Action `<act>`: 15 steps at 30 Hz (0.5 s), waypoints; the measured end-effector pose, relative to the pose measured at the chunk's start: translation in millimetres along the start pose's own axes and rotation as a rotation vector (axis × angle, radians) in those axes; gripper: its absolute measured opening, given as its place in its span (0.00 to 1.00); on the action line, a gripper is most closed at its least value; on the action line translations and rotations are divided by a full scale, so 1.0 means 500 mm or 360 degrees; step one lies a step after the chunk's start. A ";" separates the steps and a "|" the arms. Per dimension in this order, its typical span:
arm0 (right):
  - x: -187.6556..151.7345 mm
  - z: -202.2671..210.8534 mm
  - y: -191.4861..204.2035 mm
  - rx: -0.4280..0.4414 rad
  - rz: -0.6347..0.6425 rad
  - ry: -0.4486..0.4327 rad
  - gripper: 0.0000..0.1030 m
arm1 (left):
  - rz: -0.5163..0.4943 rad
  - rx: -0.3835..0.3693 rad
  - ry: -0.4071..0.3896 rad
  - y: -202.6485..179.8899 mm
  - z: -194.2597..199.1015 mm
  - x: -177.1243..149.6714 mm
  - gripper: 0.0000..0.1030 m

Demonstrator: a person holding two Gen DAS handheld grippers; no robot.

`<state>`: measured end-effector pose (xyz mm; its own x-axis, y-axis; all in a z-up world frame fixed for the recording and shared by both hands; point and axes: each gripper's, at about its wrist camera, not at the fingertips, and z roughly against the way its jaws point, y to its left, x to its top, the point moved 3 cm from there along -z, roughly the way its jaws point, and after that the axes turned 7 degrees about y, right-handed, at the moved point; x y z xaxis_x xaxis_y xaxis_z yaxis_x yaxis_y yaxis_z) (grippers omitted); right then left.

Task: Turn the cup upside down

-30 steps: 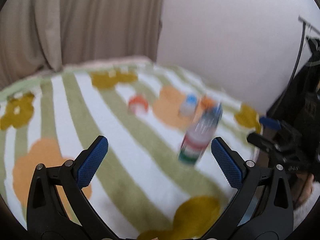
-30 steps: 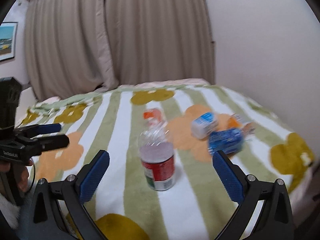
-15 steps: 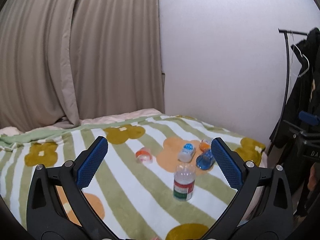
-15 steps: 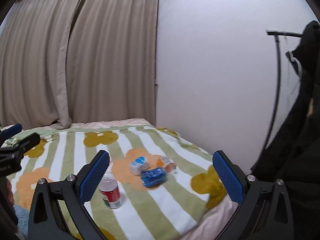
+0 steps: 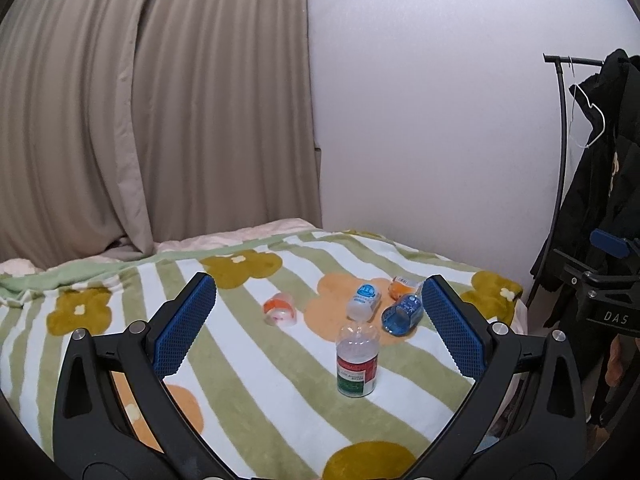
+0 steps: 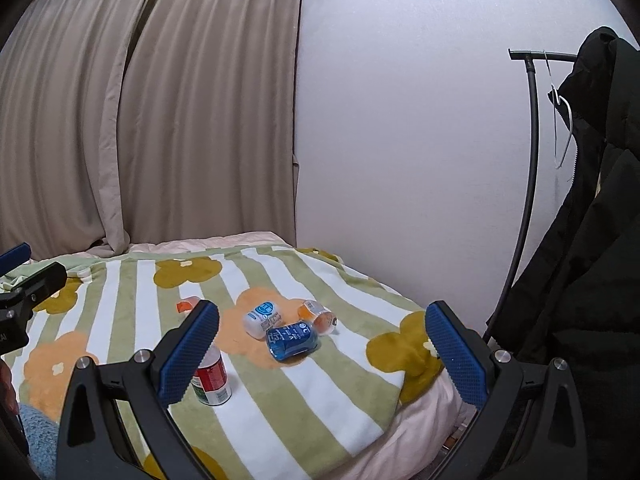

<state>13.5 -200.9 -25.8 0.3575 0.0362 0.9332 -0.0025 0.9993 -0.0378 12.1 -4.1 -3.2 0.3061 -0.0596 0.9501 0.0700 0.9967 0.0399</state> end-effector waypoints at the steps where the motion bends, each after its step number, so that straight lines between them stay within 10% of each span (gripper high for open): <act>1: 0.000 0.000 0.000 0.0001 -0.0001 -0.0001 1.00 | 0.0003 0.0001 -0.0002 0.001 0.001 0.000 1.00; 15: -0.004 0.001 0.001 0.0002 -0.0003 0.0006 1.00 | -0.0004 -0.0001 -0.0010 -0.003 0.006 0.004 1.00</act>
<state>12.6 -200.6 -27.4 0.3609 0.0342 0.9320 -0.0033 0.9994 -0.0354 9.8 -5.6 -0.3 0.2998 -0.0617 0.9520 0.0711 0.9966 0.0422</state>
